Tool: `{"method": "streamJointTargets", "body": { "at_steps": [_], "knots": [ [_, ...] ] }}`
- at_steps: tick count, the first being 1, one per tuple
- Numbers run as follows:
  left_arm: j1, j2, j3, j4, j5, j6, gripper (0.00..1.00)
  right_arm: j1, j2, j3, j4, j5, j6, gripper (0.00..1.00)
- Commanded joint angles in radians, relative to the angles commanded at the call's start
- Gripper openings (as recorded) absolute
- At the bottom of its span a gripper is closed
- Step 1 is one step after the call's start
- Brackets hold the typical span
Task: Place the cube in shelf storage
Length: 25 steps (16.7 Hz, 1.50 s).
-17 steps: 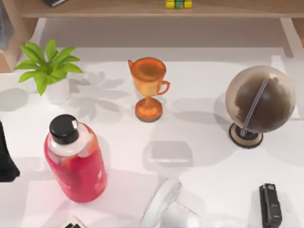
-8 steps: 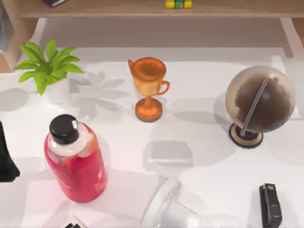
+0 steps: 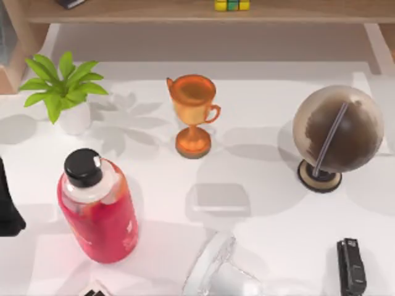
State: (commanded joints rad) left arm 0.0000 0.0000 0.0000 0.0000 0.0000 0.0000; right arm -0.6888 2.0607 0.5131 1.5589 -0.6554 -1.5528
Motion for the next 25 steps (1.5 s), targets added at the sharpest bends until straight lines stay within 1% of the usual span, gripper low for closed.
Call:
{"method": "streamJointTargets", "body": {
  "at_steps": [10,11,20,25],
  "knots": [
    [0.000,0.000,0.000,0.000,0.000,0.000,1.00,0.000,0.000,0.000,0.000,0.000,0.000,0.02],
    [0.000,0.000,0.000,0.000,0.000,0.000,1.00,0.000,0.000,0.000,0.000,0.000,0.000,0.00],
    [0.000,0.000,0.000,0.000,0.000,0.000,1.00,-0.001,0.003,0.002,-0.004,0.003,0.002,0.00],
    [0.000,0.000,0.000,0.000,0.000,0.000,1.00,0.060,0.048,0.119,-0.078,0.066,0.002,0.00]
  ]
}}
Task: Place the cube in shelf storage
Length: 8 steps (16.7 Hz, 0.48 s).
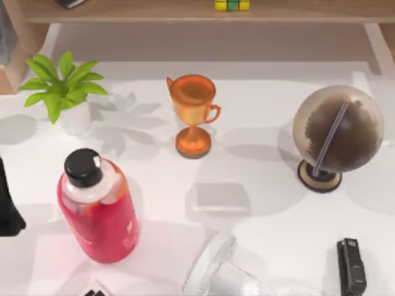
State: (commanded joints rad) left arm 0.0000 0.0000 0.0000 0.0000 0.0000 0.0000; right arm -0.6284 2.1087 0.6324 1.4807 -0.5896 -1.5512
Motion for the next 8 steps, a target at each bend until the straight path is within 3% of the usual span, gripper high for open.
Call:
{"method": "streamJointTargets", "body": {
  "at_steps": [8],
  "knots": [
    [0.000,0.000,0.000,0.000,0.000,0.000,1.00,0.048,0.034,0.096,-0.064,0.052,0.001,0.00]
  ]
}}
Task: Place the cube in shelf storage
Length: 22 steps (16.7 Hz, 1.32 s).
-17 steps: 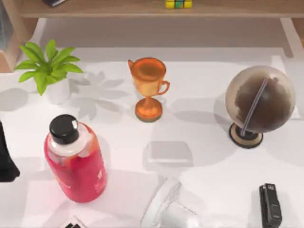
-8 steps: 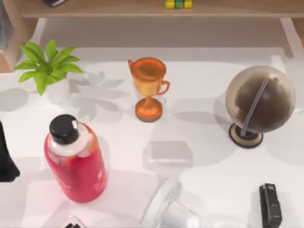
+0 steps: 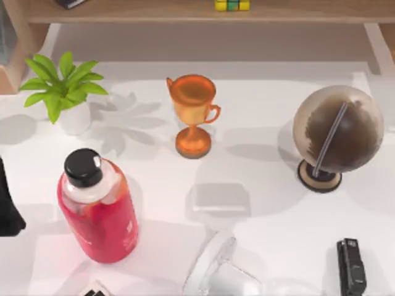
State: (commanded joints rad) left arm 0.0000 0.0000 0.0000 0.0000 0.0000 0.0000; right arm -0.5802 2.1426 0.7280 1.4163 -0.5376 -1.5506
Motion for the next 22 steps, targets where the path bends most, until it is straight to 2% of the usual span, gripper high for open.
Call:
{"method": "streamJointTargets", "body": {
  "at_steps": [9,16,22],
  "knots": [
    [0.000,0.000,0.000,0.000,0.000,0.000,1.00,0.073,0.093,0.234,-0.132,0.077,-0.001,0.00],
    [0.000,0.000,0.000,0.000,0.000,0.000,1.00,0.083,0.115,0.261,-0.158,0.092,0.000,0.00],
    [0.000,0.000,0.000,0.000,0.000,0.000,1.00,0.132,0.210,0.484,-0.272,0.139,-0.003,0.00]
  ]
}}
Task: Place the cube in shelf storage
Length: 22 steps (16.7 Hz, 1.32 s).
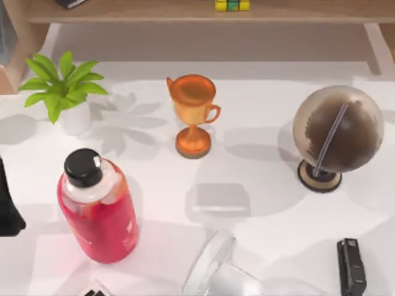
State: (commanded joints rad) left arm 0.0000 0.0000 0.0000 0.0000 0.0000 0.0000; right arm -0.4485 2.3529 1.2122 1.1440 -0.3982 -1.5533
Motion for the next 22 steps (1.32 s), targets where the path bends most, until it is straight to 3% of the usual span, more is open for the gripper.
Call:
{"method": "streamJointTargets", "body": {
  "at_steps": [6,19,22],
  "knots": [
    [0.000,0.000,0.000,0.000,0.000,0.000,1.00,0.012,0.020,0.043,-0.031,0.012,0.002,0.00],
    [0.000,0.000,0.000,0.000,0.000,0.000,1.00,0.012,0.020,0.043,-0.031,0.012,0.002,0.98],
    [0.000,0.000,0.000,0.000,0.000,0.000,1.00,0.012,0.020,0.043,-0.031,0.012,0.002,1.00]
  ]
}}
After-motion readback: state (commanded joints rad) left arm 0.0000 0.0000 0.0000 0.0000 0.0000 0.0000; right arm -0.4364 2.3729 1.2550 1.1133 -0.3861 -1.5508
